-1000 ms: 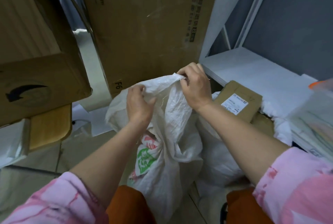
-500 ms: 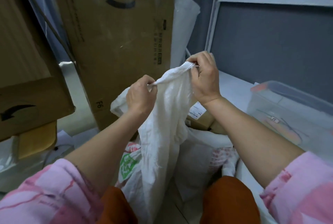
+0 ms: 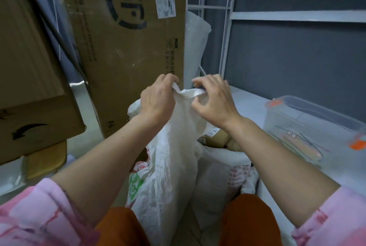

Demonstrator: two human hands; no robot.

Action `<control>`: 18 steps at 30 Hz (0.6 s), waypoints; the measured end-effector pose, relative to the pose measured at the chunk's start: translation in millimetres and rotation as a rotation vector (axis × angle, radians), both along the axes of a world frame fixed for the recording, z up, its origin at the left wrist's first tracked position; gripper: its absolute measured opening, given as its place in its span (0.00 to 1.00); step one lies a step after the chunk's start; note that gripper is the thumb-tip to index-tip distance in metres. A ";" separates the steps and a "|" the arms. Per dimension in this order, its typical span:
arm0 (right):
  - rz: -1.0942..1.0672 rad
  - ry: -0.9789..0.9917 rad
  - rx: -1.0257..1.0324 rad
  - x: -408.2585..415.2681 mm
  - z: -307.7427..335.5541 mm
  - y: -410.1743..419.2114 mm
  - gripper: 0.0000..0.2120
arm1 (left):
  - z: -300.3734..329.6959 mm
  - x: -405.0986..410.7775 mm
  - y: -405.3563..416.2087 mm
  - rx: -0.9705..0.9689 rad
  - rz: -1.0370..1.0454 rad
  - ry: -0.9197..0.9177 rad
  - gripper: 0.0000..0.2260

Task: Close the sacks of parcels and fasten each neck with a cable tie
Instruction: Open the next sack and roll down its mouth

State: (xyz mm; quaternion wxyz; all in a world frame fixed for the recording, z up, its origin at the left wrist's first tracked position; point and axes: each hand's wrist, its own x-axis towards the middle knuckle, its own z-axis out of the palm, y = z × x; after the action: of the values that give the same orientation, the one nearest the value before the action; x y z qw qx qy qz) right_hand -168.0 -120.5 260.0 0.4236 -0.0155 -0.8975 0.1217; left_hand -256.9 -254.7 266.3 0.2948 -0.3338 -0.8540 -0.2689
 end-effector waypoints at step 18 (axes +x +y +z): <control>-0.045 0.201 0.204 6.4 -11.8 -7.9 0.07 | -10.8 -8.2 -23.6 -0.105 -0.039 0.104 0.07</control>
State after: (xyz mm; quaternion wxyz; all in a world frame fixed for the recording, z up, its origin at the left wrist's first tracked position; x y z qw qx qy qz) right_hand -161.6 -128.4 248.2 0.5134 0.0200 -0.8577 0.0213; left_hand -265.1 -278.3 255.5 0.3154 -0.3790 -0.8438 -0.2118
